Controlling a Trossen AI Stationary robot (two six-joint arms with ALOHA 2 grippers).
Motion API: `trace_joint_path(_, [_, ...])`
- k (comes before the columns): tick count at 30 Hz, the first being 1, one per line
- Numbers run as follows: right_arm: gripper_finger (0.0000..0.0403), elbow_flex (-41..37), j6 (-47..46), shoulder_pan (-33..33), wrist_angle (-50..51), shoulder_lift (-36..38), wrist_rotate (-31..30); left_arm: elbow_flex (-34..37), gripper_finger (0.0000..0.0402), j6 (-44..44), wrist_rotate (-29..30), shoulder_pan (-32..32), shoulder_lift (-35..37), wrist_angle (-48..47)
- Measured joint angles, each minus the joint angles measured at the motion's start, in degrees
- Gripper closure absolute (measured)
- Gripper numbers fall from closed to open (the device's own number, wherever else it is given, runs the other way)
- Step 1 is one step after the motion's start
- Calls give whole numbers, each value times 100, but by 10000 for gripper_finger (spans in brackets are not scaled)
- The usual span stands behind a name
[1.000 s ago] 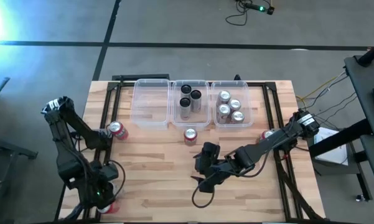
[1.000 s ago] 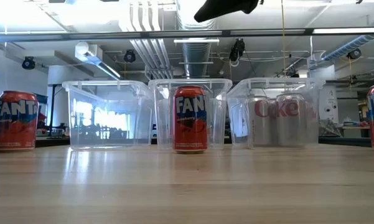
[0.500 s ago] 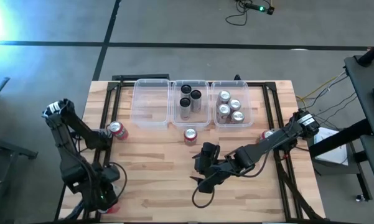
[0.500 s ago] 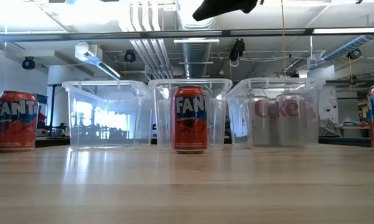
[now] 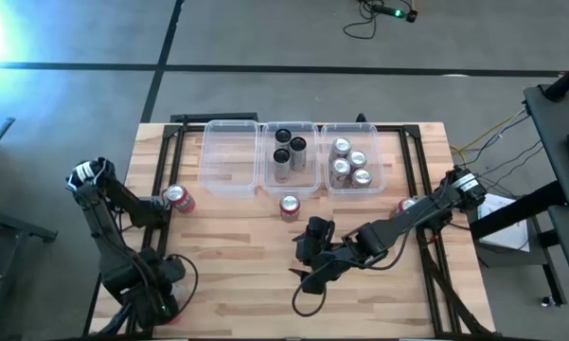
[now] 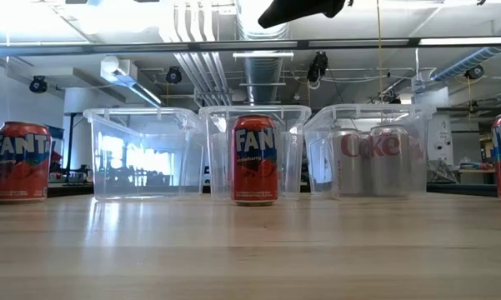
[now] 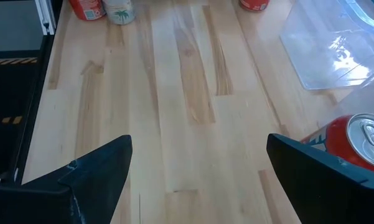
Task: Sort soda cans
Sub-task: Put the white pink soda can into the middle transparent bin
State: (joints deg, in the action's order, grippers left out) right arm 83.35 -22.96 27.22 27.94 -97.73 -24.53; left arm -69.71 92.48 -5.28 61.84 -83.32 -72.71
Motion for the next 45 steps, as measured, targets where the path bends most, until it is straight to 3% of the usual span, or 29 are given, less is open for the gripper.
trace_joint_path(6, [35, 0, 0, 0, 0, 0, 1, 0, 97, -318, 20, 0, -49, -33])
trace_joint_path(11, [35, 0, 4, 0, 10, 0, 2, -1, 149, -528, 146, 0, -24, -134])
trace_joint_path(15, [35, 250, 45, 59, 638, 48, -7, 0, 163, -1179, 173, -174, 26, -483])
trace_joint_path(21, [35, 663, 276, 268, 1271, 219, -544, -56, 163, -2278, 856, -913, 407, -923])
trace_joint_path(32, [35, 702, 632, 289, 1825, 286, -568, -1176, 163, -5018, 2435, -2294, 877, -596])
trace_joint_path(38, [35, 714, 1446, 380, 1804, 839, -1135, -2024, 163, -6577, 2857, -3014, 906, -264])
trace_joint_path(45, [35, 440, 1909, 200, 1790, 1603, -1180, -2473, 163, -8206, 3044, -4074, 892, 524])
